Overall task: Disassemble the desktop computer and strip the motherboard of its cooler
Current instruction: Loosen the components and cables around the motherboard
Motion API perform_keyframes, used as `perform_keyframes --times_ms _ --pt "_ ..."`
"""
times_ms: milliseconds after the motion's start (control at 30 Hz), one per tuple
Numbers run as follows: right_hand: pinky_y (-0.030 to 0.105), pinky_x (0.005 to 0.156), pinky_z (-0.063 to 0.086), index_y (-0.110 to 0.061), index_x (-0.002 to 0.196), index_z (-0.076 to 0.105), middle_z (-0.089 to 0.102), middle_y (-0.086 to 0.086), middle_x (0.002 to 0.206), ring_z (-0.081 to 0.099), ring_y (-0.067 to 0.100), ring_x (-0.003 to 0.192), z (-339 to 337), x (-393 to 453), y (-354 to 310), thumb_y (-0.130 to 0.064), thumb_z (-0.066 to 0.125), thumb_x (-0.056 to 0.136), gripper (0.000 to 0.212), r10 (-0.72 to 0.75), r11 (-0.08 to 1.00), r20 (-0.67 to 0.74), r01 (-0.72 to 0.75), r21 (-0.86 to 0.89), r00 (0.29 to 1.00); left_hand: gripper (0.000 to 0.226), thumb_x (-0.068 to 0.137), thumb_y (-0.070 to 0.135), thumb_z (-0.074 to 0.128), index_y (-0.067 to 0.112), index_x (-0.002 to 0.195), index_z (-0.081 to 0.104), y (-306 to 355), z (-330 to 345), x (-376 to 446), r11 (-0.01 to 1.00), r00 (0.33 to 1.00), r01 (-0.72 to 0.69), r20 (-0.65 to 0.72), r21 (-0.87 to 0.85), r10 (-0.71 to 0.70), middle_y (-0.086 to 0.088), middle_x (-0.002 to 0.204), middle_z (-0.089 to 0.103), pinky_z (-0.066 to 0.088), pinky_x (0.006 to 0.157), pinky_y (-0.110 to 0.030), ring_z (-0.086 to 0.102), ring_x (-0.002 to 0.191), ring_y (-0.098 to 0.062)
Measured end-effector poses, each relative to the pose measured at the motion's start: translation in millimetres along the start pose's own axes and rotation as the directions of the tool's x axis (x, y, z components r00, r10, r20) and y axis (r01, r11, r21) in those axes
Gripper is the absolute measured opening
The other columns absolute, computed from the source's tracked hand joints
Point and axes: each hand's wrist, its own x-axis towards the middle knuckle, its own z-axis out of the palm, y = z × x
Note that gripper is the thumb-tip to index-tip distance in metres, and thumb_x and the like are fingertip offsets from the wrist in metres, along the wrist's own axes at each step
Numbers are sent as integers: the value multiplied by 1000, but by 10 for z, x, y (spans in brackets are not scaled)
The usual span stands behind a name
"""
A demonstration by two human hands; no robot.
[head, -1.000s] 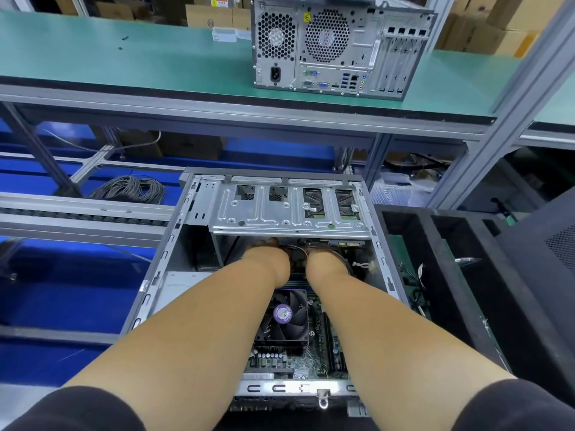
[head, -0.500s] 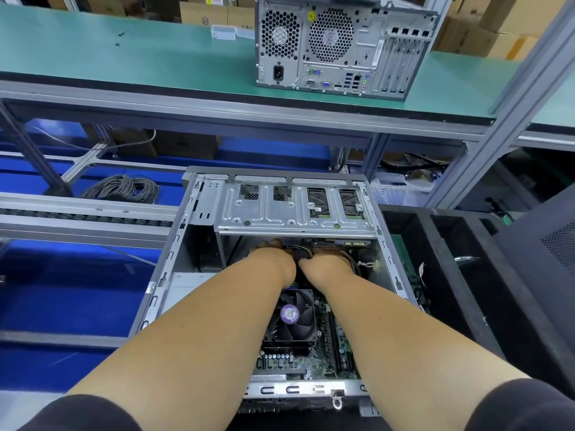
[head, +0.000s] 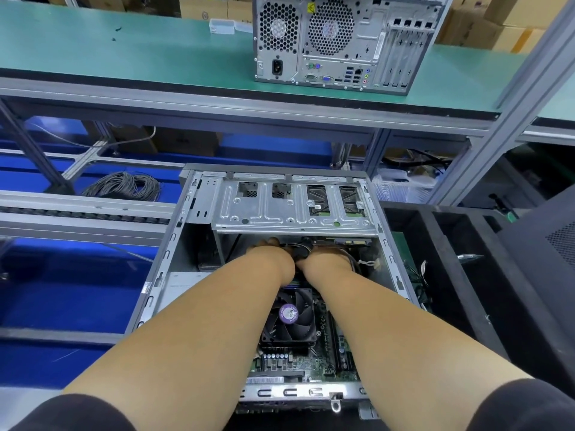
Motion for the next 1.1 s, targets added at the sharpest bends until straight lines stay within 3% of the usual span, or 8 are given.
perform_keyframes --times_ms 367,533,733,867,933,1000,1100 --pt "37 79 39 -17 133 54 56 9 134 56 28 118 -43 18 -22 -60 39 92 61 -1 998 72 5 -63 997 81 88 13 57 32 153 12 -16 -14 0 1000 1000 -18 -4 10 18 -9 156 17 33 107 -54 21 141 -40" --pt "42 95 43 -17 139 49 51 11 142 52 31 125 -53 14 -23 -65 34 92 69 6 1000 84 -4 -28 996 78 89 13 55 31 153 14 -11 -29 -19 1000 1000 -19 -5 16 19 -10 156 17 34 108 -53 23 140 -40" --pt "44 100 43 -19 137 51 51 12 142 51 32 125 -31 6 -5 -69 36 87 73 -9 1000 63 11 -20 998 74 90 14 53 28 153 16 -4 -38 -47 1000 1000 -19 -4 16 19 -11 155 19 35 107 -52 24 140 -40" --pt "46 108 34 -23 146 41 40 10 152 41 33 136 -47 -10 -4 -69 28 89 75 -61 997 63 58 42 996 71 91 12 54 25 152 22 -5 -66 -44 999 1000 -29 9 14 28 -10 152 29 42 104 -47 36 135 -34" --pt "42 100 40 -22 138 52 50 11 144 50 32 127 -35 -38 30 -67 29 90 69 -82 996 23 81 35 996 70 92 11 52 25 153 21 -1 -73 -64 999 999 -39 14 20 38 -11 152 31 44 103 -46 40 133 -33" --pt "38 91 46 -22 117 62 61 11 127 59 31 111 2 -69 68 -62 36 88 55 -99 994 -32 101 46 995 70 93 12 50 24 154 18 -3 -79 -104 999 999 -46 8 27 46 -12 154 27 42 105 -46 37 135 -34" --pt "38 89 51 -18 105 65 66 11 112 62 30 99 54 -126 94 -53 39 89 47 -101 992 -98 108 72 990 63 94 10 48 20 151 26 -25 -102 -156 996 996 -88 4 21 88 -13 144 41 47 98 -40 48 125 -31"
